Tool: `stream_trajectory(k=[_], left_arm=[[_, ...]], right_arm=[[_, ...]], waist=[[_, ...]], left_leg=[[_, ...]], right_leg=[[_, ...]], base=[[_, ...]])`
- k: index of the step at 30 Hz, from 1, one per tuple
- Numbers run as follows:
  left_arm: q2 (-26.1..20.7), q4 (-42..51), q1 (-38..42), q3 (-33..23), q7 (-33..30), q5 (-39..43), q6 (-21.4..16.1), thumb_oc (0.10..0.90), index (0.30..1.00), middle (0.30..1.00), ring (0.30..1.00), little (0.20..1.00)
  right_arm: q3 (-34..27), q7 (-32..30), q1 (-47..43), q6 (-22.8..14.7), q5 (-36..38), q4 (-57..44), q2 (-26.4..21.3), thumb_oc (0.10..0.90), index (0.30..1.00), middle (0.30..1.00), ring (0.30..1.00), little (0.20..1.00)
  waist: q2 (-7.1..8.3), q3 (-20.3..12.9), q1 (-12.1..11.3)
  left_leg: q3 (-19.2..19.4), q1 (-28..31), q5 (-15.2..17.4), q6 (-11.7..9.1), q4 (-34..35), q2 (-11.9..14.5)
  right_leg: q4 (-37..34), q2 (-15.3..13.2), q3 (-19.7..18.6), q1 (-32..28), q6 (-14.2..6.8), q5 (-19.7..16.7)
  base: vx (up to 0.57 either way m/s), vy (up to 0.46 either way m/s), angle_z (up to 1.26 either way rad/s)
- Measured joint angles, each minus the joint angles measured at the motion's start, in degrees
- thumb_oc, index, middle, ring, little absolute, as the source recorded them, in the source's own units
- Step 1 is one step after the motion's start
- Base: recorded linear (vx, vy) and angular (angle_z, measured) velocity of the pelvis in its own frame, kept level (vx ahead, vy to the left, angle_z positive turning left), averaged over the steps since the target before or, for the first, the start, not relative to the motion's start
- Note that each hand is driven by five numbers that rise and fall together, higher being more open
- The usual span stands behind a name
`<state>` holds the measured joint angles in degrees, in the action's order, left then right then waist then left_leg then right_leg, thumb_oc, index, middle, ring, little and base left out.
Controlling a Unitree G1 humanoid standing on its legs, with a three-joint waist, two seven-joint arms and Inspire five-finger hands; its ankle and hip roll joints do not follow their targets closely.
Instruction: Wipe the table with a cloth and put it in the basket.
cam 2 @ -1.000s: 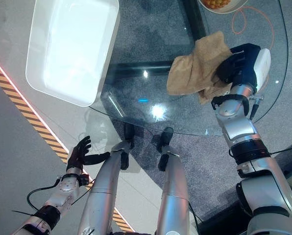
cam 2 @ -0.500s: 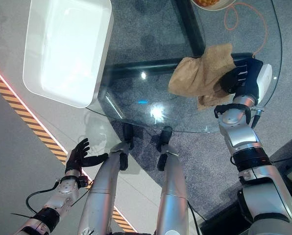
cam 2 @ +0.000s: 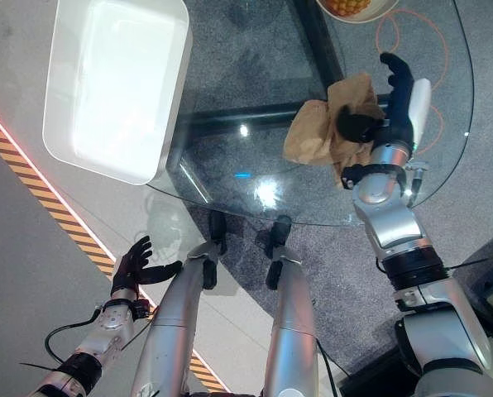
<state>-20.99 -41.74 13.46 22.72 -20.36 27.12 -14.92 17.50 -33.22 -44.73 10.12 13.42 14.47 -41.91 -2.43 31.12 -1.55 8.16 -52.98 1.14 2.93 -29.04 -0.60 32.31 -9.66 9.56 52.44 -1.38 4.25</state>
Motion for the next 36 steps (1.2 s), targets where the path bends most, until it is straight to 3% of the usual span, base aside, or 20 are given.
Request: stream_trajectory(k=[9, 15, 19, 25, 32, 36], left_arm=[[0.44, -0.03, 0.0, -0.87, 0.01, -0.62, 0.41, 0.8, 0.9, 0.9, 0.9, 0.9], [0.96, -0.4, 0.08, -0.91, 0.01, -1.14, 0.37, 0.8, 0.9, 0.9, 0.9, 0.9], [1.64, -0.5, 0.11, -0.81, 0.01, -1.12, 0.05, 0.8, 0.9, 0.9, 0.9, 0.9], [1.77, -0.52, 0.12, -0.46, -0.1, -1.08, -0.14, 0.8, 0.9, 0.9, 0.9, 0.9], [1.77, -0.46, 0.15, -0.32, -0.18, -1.04, -0.15, 0.8, 0.9, 0.9, 0.9, 0.9], [1.77, -0.47, 0.15, -0.31, -0.48, -1.01, -0.13, 0.8, 0.9, 0.9, 0.9, 0.9]], right_arm=[[1.95, 3.5, 0.1, 0.33, -2.15, -0.94, 3.83, 0.8, 0.9, 0.9, 0.9, 0.9], [3.33, 3.23, -0.5, 3.15, -5.82, -0.38, 4.27, 0.8, 0.9, 0.9, 0.9, 0.9], [5.54, -1.24, -2.07, 8.69, -12.14, 2.71, 4.12, 0.8, 0.9, 0.9, 0.9, 0.9], [5.53, -7.74, -2.25, 15.75, -12.48, 3.57, 4.13, 0.8, 0.9, 0.9, 0.9, 0.9], [5.52, -11.99, -2.14, 19.34, -12.17, 7.23, 4.23, 0.8, 0.9, 0.9, 0.9, 0.9], [5.41, -13.88, -2.39, 19.38, -11.7, 8.94, 4.91, 0.8, 0.9, 0.9, 0.9, 0.9]], waist=[[0.0, 0.0, -0.26], [-0.01, -0.01, -0.52], [-0.01, -0.01, -1.51], [-0.01, -0.01, -1.43], [0.0, -0.01, -1.43], [0.0, -0.01, -1.42]], left_leg=[[-0.88, -0.15, -0.12, -0.2, 0.32, -0.09], [-0.96, -0.06, -0.17, -0.26, 0.63, -0.11], [-1.06, -0.04, -0.25, -0.37, 0.77, -0.13], [-1.22, -0.18, -0.26, -0.36, 1.0, -0.53], [-1.22, -0.22, -0.26, -0.35, 1.76, -0.65], [-1.24, -0.22, -0.27, -0.34, 1.94, -0.66]], right_leg=[[0.07, -0.12, 1.11, -0.24, 0.25, 0.38], [0.07, -0.15, 1.22, -0.25, 0.12, 0.35], [0.08, -0.17, 1.29, -0.27, 0.13, 0.35], [-0.19, -0.41, 1.35, -0.29, 0.04, 0.41], [-0.6, -0.43, 1.35, -0.07, -0.23, 0.56], [-0.63, -0.41, 1.37, 0.02, -0.28, 0.79]], base=[[0.0, 0.012, 0.04], [0.0, 0.0, 0.0], [0.0, 0.0, 0.0], [0.0, 0.005, 0.02], [0.0, 0.0, 0.0], [0.0, 0.0, 0.0]])
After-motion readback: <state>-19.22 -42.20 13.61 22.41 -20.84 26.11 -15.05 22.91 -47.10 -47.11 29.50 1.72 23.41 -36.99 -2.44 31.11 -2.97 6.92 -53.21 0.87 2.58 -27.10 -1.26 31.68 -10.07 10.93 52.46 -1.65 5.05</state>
